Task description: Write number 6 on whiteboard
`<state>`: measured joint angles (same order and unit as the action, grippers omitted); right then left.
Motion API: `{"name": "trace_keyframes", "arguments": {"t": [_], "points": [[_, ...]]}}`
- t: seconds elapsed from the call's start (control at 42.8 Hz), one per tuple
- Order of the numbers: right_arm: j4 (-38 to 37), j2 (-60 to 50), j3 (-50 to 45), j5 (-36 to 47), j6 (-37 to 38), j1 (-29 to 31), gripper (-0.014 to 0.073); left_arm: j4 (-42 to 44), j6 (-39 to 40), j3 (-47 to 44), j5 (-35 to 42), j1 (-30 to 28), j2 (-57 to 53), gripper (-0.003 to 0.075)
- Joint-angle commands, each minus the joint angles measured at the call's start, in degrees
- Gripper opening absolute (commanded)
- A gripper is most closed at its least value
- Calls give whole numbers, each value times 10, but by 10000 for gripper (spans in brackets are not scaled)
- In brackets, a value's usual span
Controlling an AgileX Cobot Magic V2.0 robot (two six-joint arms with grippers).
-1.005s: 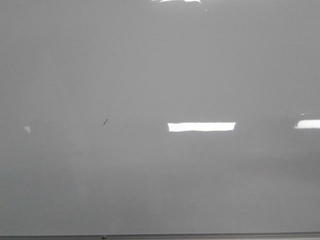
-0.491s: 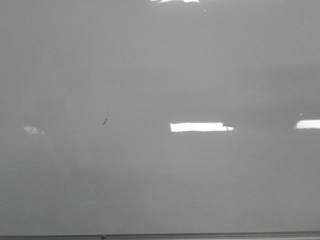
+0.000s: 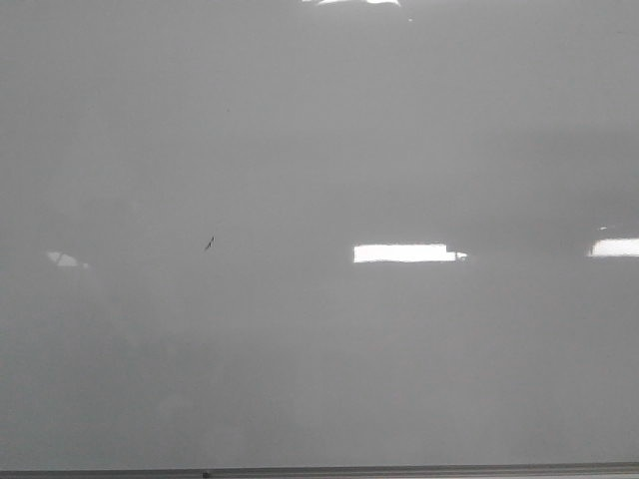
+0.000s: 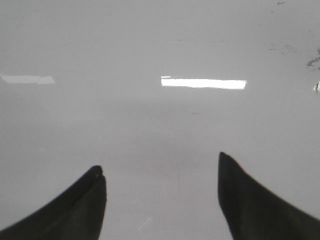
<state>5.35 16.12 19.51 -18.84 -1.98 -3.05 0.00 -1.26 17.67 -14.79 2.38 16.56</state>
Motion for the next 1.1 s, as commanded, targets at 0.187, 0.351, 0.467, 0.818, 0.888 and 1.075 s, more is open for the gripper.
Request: {"name": "trace_keyframes", "arguments": {"t": [0.187,0.351,0.467,0.818,0.888,1.075], "points": [[-4,9,21,46,-4,-2,570,-23,32,42,27,-3,152,671],[-4,9,21,51,-4,-2,570,-21,73,96,17,-56,320,671],[-4,9,21,51,-4,-2,570,-21,68,126,37,-79,402,671],[-4,9,21,53,-4,-2,570,-19,67,132,223,-77,597,671],[-4,9,21,53,-4,-2,570,-19,67,132,249,-77,621,671],[-4,9,21,53,-4,-2,570,-10,67,132,302,-77,662,592]]}}
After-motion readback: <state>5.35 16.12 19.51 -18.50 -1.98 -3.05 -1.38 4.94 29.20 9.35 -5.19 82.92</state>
